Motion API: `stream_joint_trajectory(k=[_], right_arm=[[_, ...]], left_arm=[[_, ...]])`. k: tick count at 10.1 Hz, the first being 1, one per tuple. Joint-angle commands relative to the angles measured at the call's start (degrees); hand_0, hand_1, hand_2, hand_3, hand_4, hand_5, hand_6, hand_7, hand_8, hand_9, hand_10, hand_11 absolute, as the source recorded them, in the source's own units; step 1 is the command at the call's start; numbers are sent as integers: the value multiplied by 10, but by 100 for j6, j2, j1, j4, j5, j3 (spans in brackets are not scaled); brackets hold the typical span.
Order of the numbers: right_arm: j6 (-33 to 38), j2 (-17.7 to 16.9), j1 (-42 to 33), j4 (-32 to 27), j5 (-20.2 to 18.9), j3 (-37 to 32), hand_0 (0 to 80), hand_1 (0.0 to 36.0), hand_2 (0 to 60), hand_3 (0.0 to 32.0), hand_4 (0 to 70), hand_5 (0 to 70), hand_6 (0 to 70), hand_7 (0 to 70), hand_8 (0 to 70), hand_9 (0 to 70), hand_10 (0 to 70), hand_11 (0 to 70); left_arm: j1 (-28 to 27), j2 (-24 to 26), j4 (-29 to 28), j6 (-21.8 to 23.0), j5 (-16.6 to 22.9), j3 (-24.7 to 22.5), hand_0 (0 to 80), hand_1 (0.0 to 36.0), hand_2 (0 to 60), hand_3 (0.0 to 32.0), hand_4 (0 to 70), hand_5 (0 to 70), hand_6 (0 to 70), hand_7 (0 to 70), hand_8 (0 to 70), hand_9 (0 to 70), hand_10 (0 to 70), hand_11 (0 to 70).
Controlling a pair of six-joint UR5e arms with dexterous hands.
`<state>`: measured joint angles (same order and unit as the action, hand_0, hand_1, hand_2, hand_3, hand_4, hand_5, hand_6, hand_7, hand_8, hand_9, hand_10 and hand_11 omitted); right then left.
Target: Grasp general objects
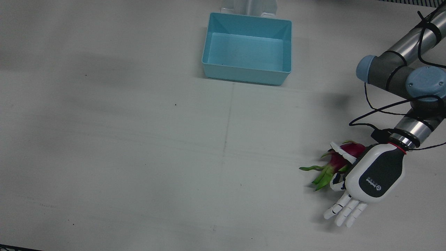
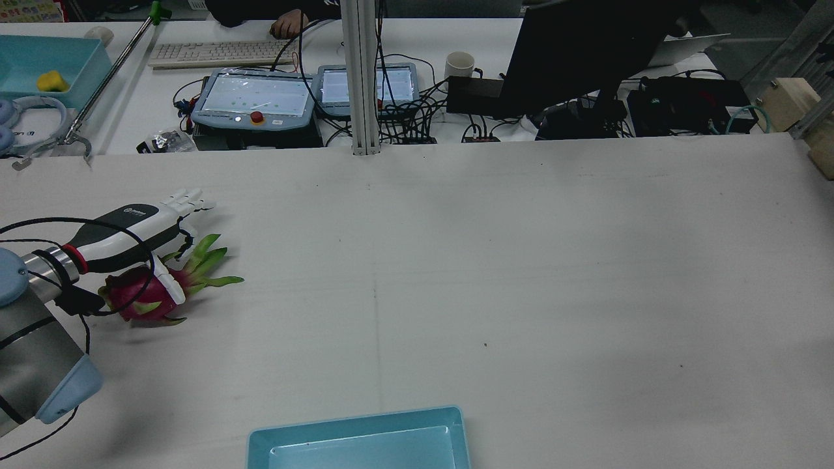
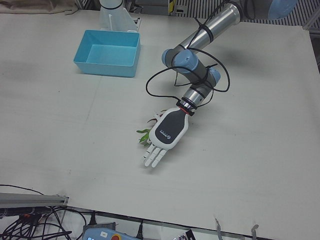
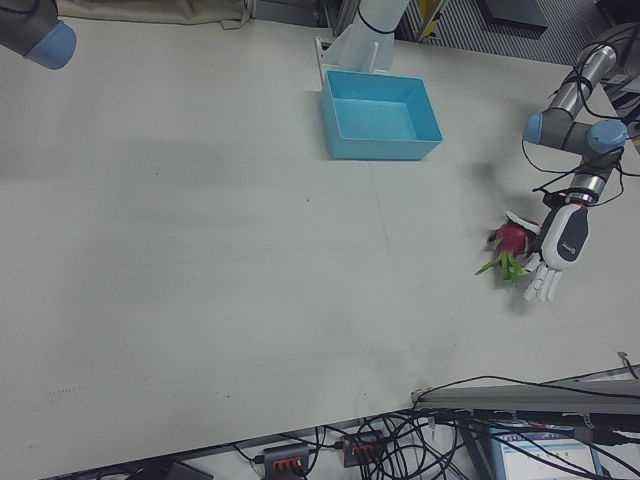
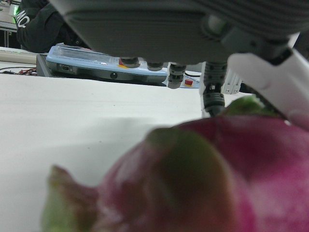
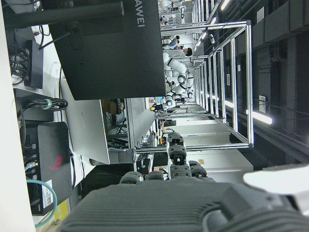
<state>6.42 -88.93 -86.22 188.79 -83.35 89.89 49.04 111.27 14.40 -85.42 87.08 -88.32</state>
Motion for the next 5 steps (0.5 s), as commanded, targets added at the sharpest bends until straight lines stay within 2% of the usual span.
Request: stream_joint_trajectory(k=[1, 2, 5], right_arm=[[0, -2, 0, 0, -6, 2, 0, 0, 0, 0, 0, 0, 0, 0, 0, 0, 0, 0], [0, -2, 9, 0, 2, -6, 0, 0, 0, 0, 0, 0, 0, 0, 0, 0, 0, 0], [-9, -2, 0, 0, 3, 2, 0, 0, 0, 0, 0, 0, 0, 0, 0, 0, 0, 0]], left_arm=[[0, 0, -7, -1, 2, -9, 489, 286, 600, 0, 700, 610, 35, 180, 0, 22, 0, 0], [0, 0, 1, -1, 2, -27, 469, 353, 600, 0, 700, 634, 39, 195, 0, 25, 0, 0], [0, 0, 28, 8, 11, -114, 463, 360, 600, 0, 700, 700, 59, 246, 13, 35, 0, 0]])
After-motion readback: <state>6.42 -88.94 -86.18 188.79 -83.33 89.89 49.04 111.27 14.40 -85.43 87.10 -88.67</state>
